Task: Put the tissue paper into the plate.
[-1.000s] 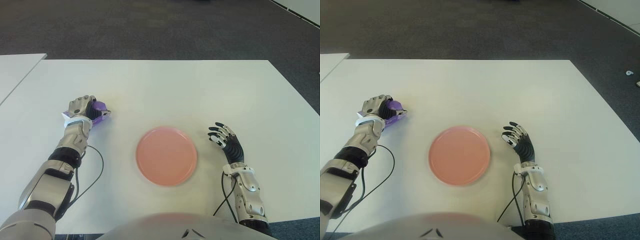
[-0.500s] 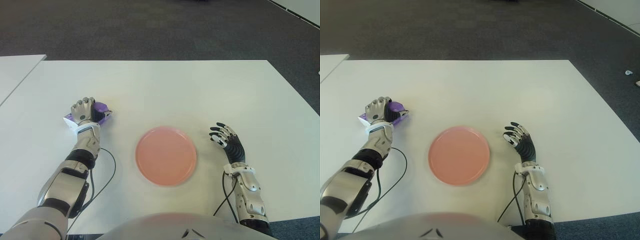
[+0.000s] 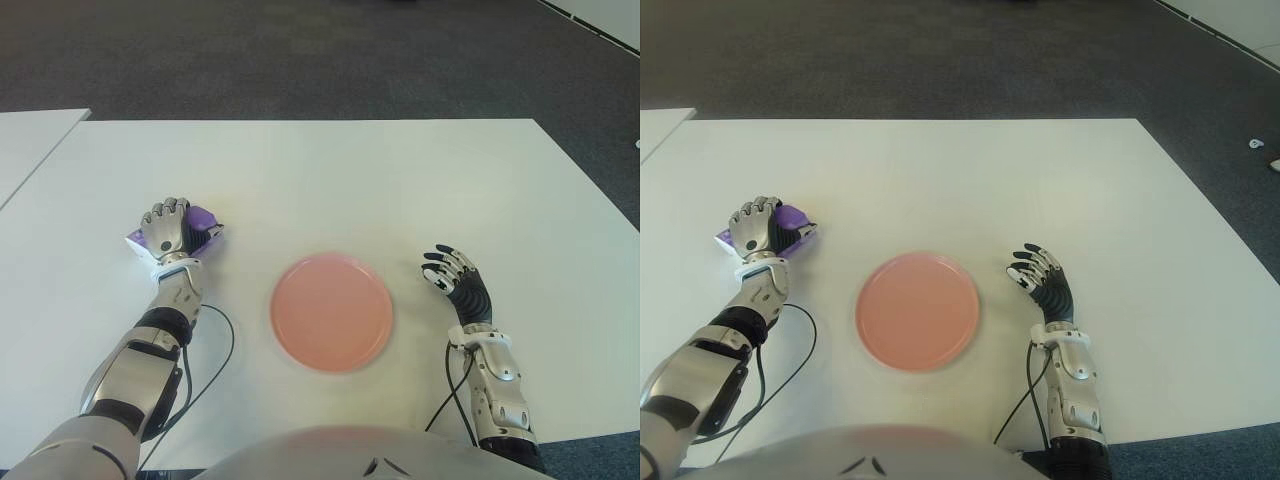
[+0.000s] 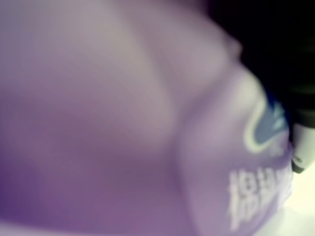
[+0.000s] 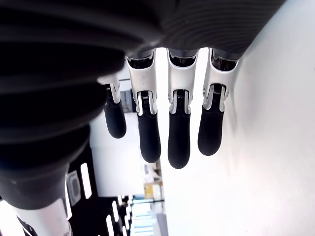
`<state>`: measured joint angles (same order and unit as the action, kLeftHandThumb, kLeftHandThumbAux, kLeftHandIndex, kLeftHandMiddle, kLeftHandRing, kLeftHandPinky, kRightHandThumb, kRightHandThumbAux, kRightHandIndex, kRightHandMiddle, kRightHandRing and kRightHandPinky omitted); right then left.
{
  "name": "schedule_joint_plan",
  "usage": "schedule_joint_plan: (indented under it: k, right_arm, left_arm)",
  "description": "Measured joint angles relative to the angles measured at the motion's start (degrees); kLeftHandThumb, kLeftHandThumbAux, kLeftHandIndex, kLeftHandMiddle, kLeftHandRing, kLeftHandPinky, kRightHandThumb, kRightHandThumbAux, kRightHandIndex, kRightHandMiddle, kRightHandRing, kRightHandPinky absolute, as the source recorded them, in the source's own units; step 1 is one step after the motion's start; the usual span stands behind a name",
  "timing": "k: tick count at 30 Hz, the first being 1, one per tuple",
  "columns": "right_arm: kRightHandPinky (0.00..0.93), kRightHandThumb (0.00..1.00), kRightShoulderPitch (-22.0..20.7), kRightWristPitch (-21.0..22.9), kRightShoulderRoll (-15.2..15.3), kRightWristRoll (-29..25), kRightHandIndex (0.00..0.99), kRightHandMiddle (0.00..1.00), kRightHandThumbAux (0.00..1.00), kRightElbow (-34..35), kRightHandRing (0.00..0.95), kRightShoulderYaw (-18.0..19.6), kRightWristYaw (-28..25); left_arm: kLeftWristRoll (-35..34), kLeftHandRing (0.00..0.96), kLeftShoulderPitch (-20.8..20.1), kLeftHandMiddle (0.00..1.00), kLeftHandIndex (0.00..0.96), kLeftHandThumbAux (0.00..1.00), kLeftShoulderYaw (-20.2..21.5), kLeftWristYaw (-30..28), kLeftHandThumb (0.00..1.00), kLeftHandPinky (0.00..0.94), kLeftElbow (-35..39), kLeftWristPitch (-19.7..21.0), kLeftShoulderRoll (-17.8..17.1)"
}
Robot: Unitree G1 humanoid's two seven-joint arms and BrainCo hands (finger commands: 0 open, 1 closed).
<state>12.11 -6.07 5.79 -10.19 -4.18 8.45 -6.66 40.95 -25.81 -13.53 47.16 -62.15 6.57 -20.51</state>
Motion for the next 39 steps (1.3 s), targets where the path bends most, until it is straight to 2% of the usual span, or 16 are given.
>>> schedule_joint_plan:
  k: [12,19,23,27,30,32,33,36,39]
  right_arm:
    - [0.432,0.355,-0.2,0.1,-0.3,0.2,0.292,0.38,0.819,0.1,0.414,0.0,1.9]
    - [0.437,0.367,-1.0,0.8,-0.3,0.2,0.294,0.385,0.815,-0.1,0.417,0.3,2.9]
    - [0.435,0.369,-1.3,0.8,-0.3,0.3,0.296,0.388,0.815,-0.3,0.419,0.4,3.2]
    - [0.433,0.354,-1.7,0.8,-0.2,0.8,0.292,0.386,0.818,-0.5,0.418,0.5,3.6]
    - [0.433,0.352,-1.9,0.7,-0.1,1.0,0.291,0.386,0.82,-0.7,0.418,0.5,3.8]
    - [0.427,0.348,-2.2,0.6,-0.1,1.1,0.288,0.384,0.82,-0.7,0.418,0.5,3.9]
    - [0.425,0.347,-2.3,0.6,-0.1,1.1,0.287,0.383,0.821,-0.8,0.418,0.5,3.9]
    - [0.425,0.344,-2.8,0.4,-0.1,1.1,0.286,0.381,0.823,-1.1,0.418,0.5,3.9]
    - [0.431,0.349,-3.2,0.2,-0.1,1.1,0.288,0.382,0.824,-2.1,0.419,0.5,3.8]
  left_arm:
    - [-0.5,0.418,0.1,0.465,0.464,0.658,-1.1,2.4,1.0,0.475,-0.4,-1.3,0.0]
    - [-0.5,0.476,0.8,0.467,0.465,0.654,-1.6,2.6,1.0,0.45,1.8,-0.8,-0.3]
    - [-0.2,0.533,3.3,0.472,0.466,0.652,-2.4,1.6,1.0,0.444,8.9,2.4,-1.1]
    - [0.7,0.493,6.2,0.494,0.465,0.652,-3.0,-0.7,1.0,0.435,17.3,5.5,-1.8]
    - [1.6,0.565,8.5,0.491,0.465,0.655,-3.1,-3.6,1.0,0.41,24.6,7.6,-2.8]
    - [2.1,0.532,9.7,0.48,0.447,0.656,-3.1,-5.8,1.0,0.412,29.3,9.0,-3.3]
    - [2.4,0.515,10.1,0.482,0.44,0.653,-3.1,-6.8,0.983,0.361,31.4,9.6,-3.5]
    - [3.5,0.493,11.2,0.488,0.433,0.648,-2.9,-10.1,0.964,0.296,38.3,11.7,-4.2]
    - [4.7,0.484,11.6,0.504,0.431,0.644,-2.7,-13.6,0.959,0.292,45.1,13.1,-5.2]
